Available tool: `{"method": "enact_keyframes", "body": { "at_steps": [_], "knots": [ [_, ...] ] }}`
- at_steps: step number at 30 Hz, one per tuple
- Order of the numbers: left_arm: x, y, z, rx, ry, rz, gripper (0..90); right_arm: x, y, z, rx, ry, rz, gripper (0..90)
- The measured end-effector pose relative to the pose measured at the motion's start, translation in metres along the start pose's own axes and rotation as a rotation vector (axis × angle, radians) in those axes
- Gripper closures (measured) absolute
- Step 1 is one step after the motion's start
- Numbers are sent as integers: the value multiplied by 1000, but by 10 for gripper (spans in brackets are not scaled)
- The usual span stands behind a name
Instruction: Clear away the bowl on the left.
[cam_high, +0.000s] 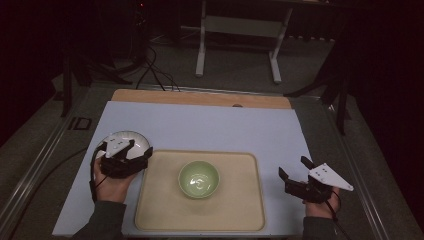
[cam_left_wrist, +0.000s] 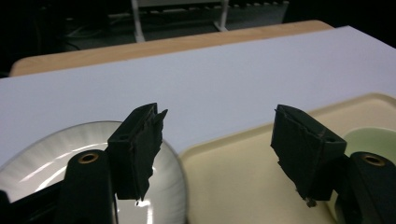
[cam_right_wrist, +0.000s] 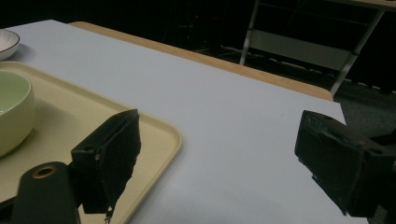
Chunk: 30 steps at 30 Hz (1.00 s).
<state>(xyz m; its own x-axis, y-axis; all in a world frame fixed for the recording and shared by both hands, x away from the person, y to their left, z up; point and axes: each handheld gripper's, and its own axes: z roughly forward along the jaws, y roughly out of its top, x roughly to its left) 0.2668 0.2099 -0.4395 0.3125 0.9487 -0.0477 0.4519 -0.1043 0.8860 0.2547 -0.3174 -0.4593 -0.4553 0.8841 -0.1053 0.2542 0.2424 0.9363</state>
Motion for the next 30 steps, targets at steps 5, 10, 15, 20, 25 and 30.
{"method": "enact_keyframes", "body": {
  "at_steps": [5, 10, 15, 20, 25, 30],
  "knots": [
    [17, -1, -13, -28, 29, -28, 314, 0, 0, 0, -2, -1, 3, 140],
    [33, -7, -22, -39, 37, -58, 296, 0, 0, -1, -9, 3, 5, 139],
    [48, -14, -29, -45, 50, -85, 260, -1, 0, -1, -12, 2, 5, 137],
    [62, -20, -32, -34, 105, -129, 180, -1, 0, -2, -13, -1, 6, 136],
    [74, -28, -34, -24, 148, -177, 141, -1, 0, -2, -14, -4, 7, 136],
    [78, -33, -34, -26, 160, -200, 124, -2, -1, -1, -12, -11, -2, 137]
  ]
}}
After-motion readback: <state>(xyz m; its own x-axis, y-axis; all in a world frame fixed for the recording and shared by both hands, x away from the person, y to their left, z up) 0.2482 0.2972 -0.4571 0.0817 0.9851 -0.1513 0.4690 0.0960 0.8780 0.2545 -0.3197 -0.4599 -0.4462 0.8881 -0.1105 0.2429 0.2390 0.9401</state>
